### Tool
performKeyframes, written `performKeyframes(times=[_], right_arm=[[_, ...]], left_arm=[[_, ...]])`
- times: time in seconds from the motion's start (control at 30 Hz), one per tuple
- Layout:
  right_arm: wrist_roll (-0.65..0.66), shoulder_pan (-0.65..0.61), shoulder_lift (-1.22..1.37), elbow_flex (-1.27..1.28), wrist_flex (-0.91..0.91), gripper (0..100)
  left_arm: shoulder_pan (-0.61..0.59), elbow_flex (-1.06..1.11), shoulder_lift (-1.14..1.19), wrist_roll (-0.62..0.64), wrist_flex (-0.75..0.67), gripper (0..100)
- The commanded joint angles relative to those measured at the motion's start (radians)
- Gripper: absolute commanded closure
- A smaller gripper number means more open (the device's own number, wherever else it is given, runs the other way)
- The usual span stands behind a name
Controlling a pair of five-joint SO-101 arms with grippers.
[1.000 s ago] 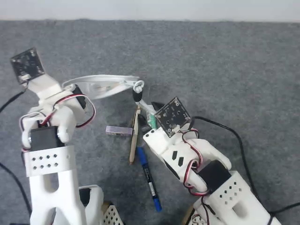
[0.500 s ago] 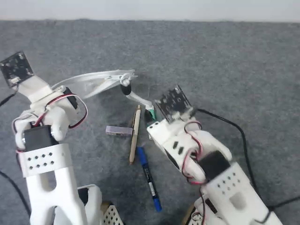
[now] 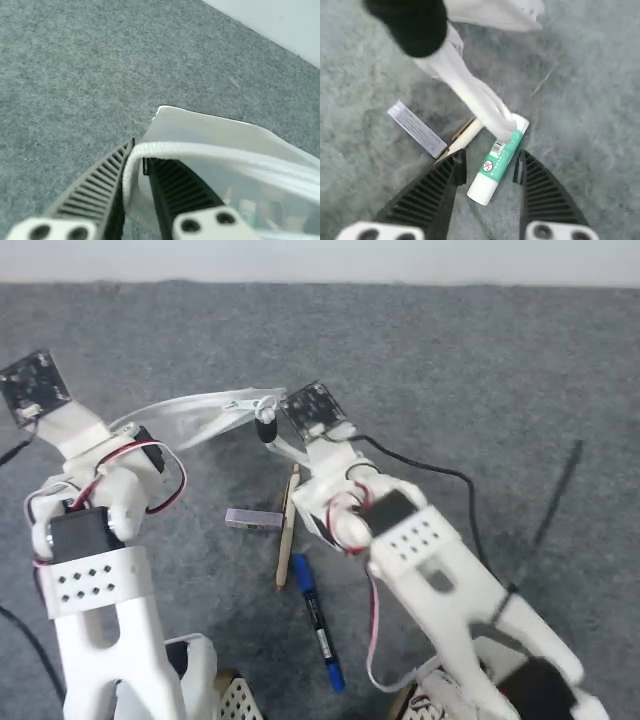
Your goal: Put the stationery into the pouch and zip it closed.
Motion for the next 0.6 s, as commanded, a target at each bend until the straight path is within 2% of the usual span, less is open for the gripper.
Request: performKeyframes(times=[0.0, 0.23, 0.57], right_arm=[[-0.015, 0.022, 0.091, -0.114, 0.007, 84.4], [-0.083, 0.088, 0.303, -0.252, 0.007, 84.4], [-0.081, 0.082, 0.496, -0.351, 0.007, 84.4]], left_arm=[[-0.006, -0.054, 0.005, 0.011, 0.005, 99], [-0.008, -0.053, 0.005, 0.011, 0.005, 99], [-0.008, -0.051, 0.005, 0.009, 0.005, 99]])
